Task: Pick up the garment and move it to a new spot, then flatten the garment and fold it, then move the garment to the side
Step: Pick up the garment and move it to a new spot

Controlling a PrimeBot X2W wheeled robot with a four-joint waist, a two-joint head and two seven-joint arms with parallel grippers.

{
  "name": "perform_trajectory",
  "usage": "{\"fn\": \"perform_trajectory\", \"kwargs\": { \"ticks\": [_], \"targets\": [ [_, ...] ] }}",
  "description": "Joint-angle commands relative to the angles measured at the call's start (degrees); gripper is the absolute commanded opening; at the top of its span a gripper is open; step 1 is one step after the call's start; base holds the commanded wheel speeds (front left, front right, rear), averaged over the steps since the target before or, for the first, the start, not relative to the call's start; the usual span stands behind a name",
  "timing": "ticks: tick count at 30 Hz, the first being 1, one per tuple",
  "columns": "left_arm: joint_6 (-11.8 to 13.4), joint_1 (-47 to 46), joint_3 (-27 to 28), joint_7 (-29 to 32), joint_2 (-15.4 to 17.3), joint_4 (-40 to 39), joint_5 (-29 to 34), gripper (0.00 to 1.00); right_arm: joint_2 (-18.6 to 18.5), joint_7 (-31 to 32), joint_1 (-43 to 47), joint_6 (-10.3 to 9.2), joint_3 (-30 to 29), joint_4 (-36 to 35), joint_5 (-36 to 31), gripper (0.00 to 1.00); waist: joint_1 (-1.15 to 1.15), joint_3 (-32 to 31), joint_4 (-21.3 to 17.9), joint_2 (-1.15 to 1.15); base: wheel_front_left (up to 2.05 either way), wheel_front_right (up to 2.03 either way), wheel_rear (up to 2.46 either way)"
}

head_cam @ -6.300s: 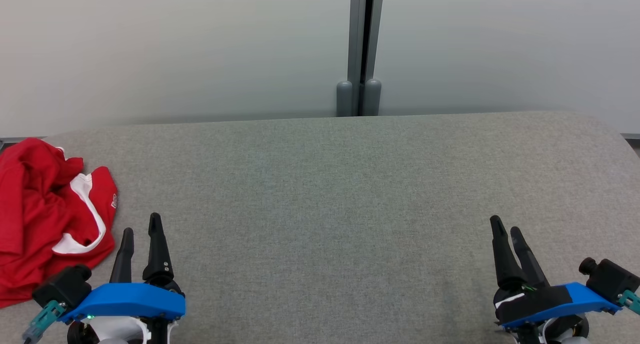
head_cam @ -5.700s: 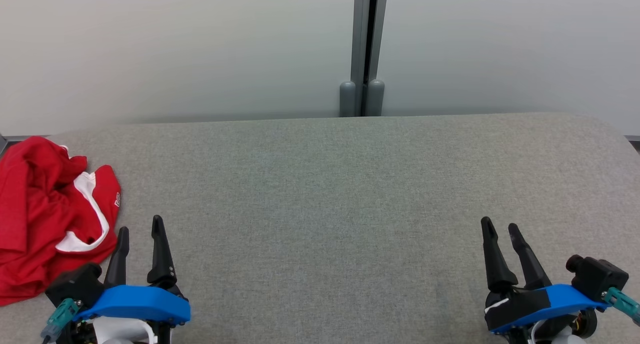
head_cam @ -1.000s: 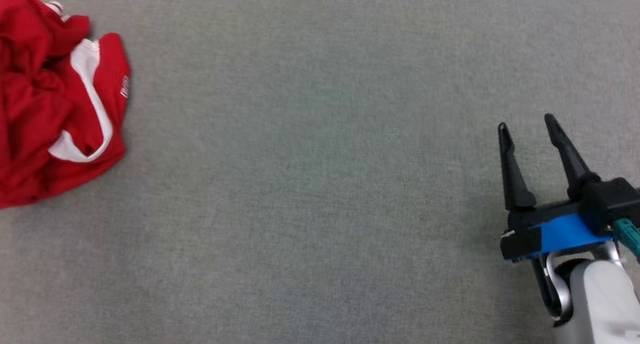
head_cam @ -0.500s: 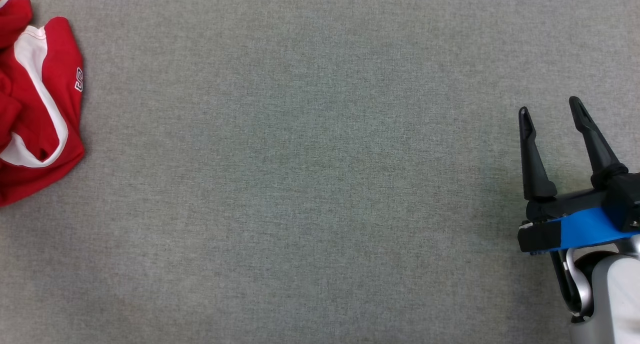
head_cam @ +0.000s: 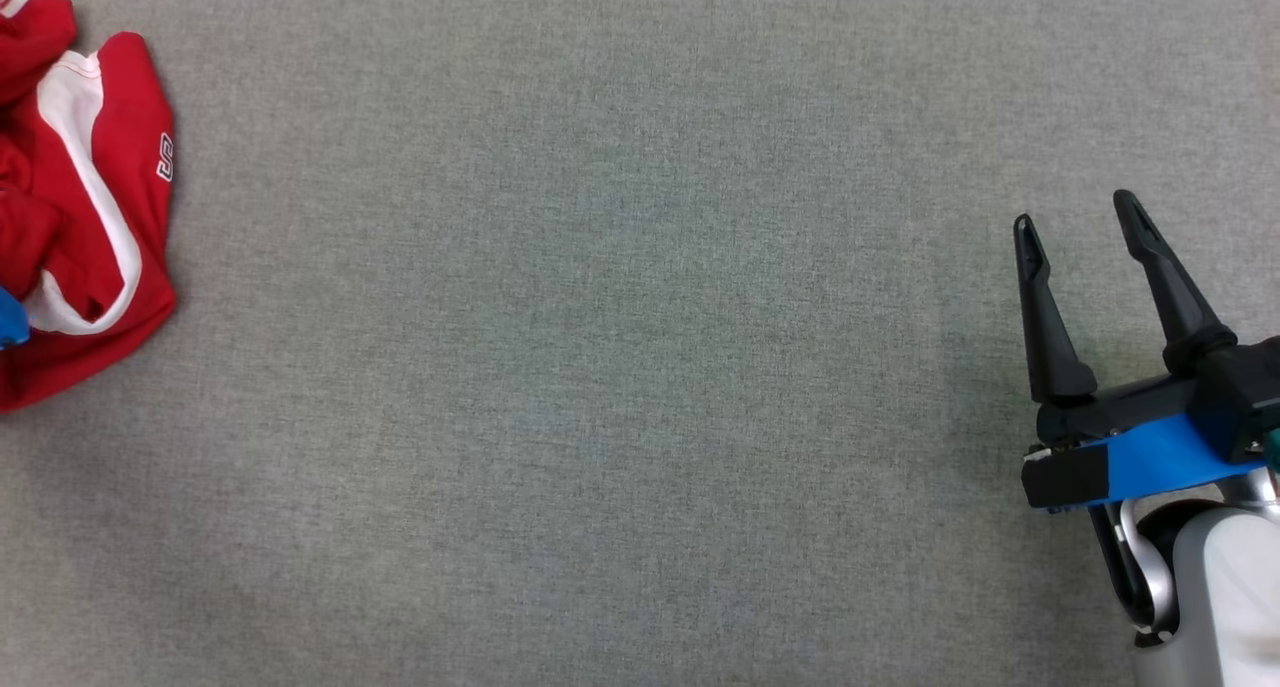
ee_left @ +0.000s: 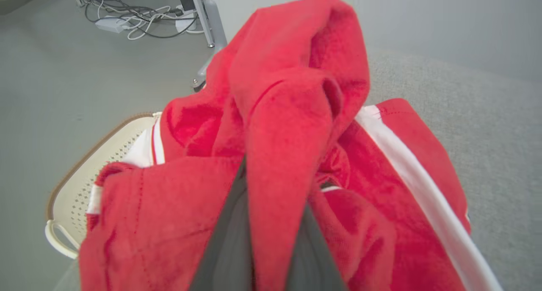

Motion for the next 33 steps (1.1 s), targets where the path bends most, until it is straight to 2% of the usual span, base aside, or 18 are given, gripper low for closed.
{"fn": "perform_trajectory", "kwargs": {
  "ticks": [1, 6, 13, 22, 28, 33],
  "targets": [
    [-0.2, -1.6, -0.3, -1.5, 0.9, -0.1, 0.6, 0.0, -0.2, -0.3, -0.1, 0.01, 0.1, 0.4, 0.4, 1.0, 0.0, -0.3, -0.1, -0.01, 0.0, 0.0, 0.0],
    [-0.4, -4.6, -1.7, -10.6, 1.6, -1.5, 1.5, 0.0, 0.7, -2.0, 0.7, 0.01, 0.3, 1.9, 1.5, 1.0, 0.0, -2.6, -0.1, -0.01, 0.0, 0.0, 0.0],
    [-0.5, -10.7, -5.3, -13.0, 1.9, -9.8, 4.1, 0.0, 2.3, -4.4, 0.6, 0.01, 1.4, 5.0, 2.5, 1.0, 0.0, -7.0, -1.3, -0.01, 0.0, 0.0, 0.0],
    [-0.3, -14.8, -9.9, -12.3, 0.0, -29.5, 7.5, 0.0, 3.8, -7.8, 1.5, 0.01, 1.9, 9.6, 4.6, 1.0, 0.0, -11.9, -7.4, -0.01, 0.0, 0.0, 0.0],
    [-0.3, -17.0, -13.1, -6.3, -3.0, -40.3, 4.6, 0.0, 4.0, -9.5, 2.3, 0.01, 2.1, 11.8, 5.6, 1.0, 0.0, -13.0, -13.7, -0.01, 0.0, 0.0, 0.0],
    [-0.3, -17.1, -18.1, -2.9, -6.6, -44.1, 2.1, 0.0, 4.0, -10.6, 2.7, 0.01, 2.7, 12.8, 7.1, 1.0, 0.0, -13.1, -17.9, -0.01, 0.0, 0.0, 0.0]
  ]
}}
